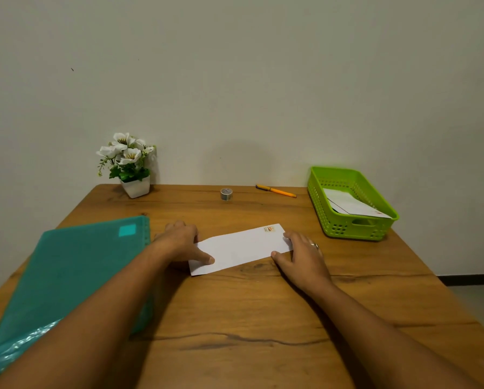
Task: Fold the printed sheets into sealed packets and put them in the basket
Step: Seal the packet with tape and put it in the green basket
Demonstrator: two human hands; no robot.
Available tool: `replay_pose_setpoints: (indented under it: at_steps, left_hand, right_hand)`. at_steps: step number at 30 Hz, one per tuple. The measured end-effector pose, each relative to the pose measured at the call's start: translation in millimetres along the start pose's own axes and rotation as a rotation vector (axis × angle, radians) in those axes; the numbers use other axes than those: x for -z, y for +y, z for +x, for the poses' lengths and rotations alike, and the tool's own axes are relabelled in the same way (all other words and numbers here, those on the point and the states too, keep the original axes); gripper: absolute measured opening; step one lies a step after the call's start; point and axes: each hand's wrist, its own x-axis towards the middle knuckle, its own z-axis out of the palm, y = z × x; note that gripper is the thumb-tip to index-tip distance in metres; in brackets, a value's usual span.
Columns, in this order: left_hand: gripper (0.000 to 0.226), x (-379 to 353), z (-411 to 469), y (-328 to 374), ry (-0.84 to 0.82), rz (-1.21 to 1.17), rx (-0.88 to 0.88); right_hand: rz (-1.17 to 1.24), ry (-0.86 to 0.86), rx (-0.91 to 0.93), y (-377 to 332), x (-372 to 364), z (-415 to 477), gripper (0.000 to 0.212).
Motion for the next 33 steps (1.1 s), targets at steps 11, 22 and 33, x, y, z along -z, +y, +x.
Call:
replay_pose_setpoints:
  at_steps: [11, 22, 33]
  left_hand:
    - [0.031, 0, -16, -6, 0.013, -0.544, -0.046]
    - [0.03, 6, -29, -27, 0.224, -1.247, -0.069]
    - [0.014, 25, -10, 11, 0.317, -1.313, -0.023]
  right_hand:
    - [0.172, -0.054, -0.131, -5, 15, 2, 0.063]
    - [0.812, 0.072, -0.274, -7, 32, 17, 0.008]
    - [1.037, 0.058, -0.316, 11, 69, 14, 0.011]
